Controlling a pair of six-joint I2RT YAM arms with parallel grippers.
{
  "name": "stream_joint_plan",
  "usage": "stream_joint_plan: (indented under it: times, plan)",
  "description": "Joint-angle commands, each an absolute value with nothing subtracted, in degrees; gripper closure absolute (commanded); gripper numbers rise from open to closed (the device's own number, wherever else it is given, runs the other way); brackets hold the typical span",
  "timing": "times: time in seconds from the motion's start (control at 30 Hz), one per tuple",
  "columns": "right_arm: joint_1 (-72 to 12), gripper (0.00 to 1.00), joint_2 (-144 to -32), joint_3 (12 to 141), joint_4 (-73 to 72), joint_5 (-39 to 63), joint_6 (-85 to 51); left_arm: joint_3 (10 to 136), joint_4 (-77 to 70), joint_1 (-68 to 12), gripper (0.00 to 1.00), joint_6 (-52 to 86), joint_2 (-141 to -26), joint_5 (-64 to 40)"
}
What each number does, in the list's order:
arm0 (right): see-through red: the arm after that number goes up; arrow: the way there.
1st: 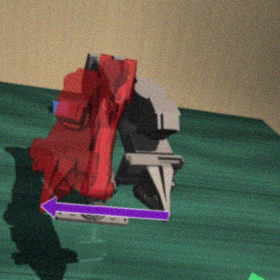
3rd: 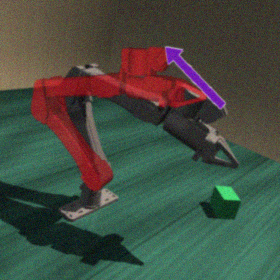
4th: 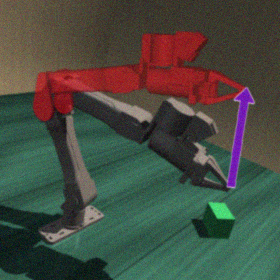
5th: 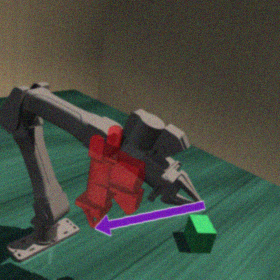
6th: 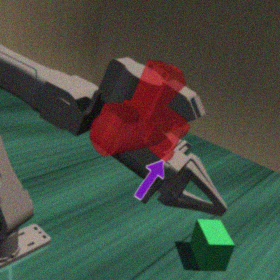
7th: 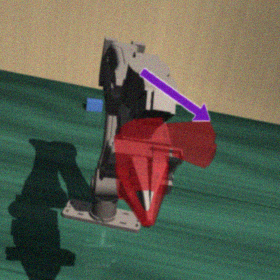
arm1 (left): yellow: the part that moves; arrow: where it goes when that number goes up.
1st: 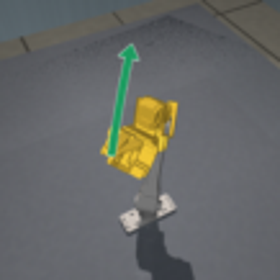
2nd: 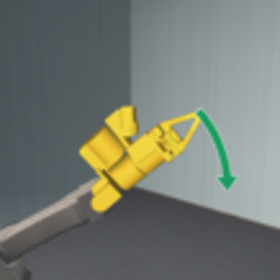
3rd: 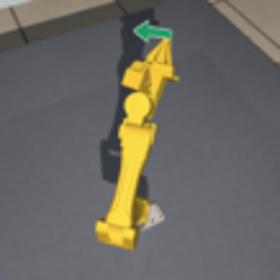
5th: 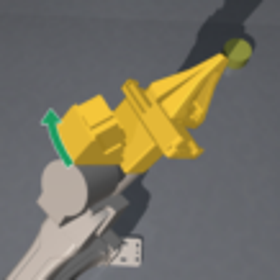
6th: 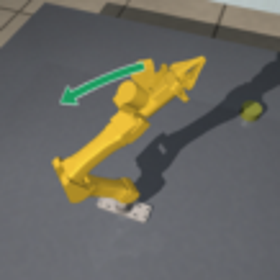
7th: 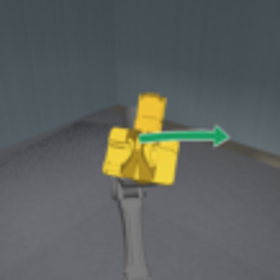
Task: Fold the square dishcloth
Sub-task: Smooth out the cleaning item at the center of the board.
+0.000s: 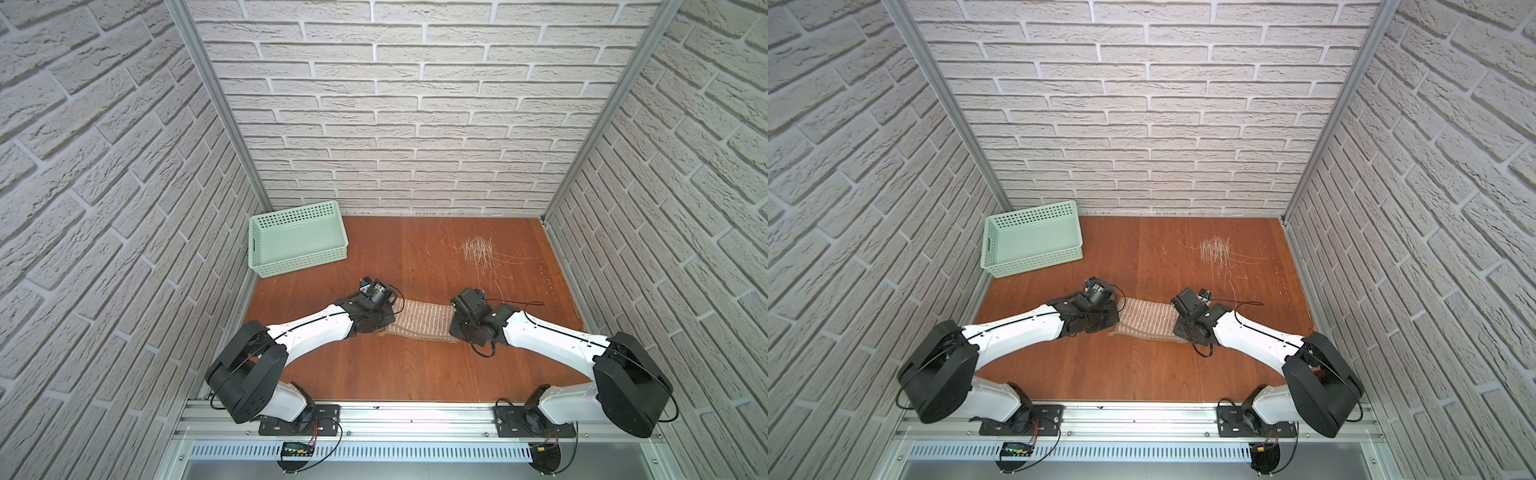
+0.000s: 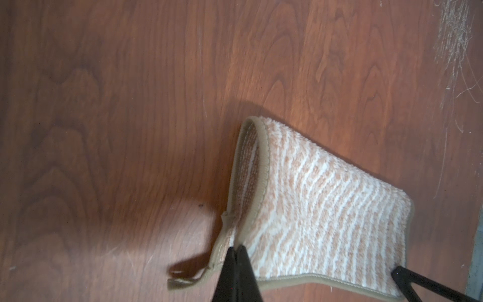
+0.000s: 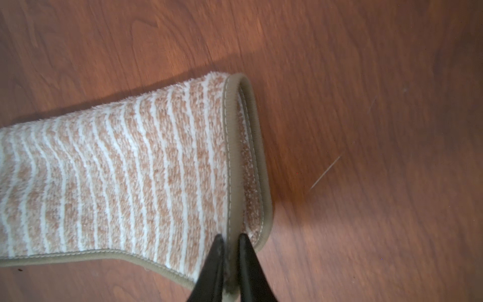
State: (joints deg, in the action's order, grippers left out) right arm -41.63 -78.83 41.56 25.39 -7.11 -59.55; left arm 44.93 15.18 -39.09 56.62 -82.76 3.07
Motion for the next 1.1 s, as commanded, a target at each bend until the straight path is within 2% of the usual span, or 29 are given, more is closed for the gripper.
stream_joint_plan:
  times: [0.0, 0.13, 1.07]
  plan:
    - [-42.08, 0.92, -79.46, 42.41, 26.46, -8.41, -58.93, 45.55, 15.00, -39.45, 1.00, 56.14, -82.03, 3.38]
    - [-42.10, 0.97, -79.65, 42.85, 27.42, -9.65, -58.55, 45.55, 14.81, -39.46, 1.00, 56.06, -82.11, 3.25]
    - [-42.10, 0.97, -77.94, 42.36, 31.28, -15.76, -57.86, 45.31, 11.68, -42.74, 1.00, 58.00, -85.13, 1.05]
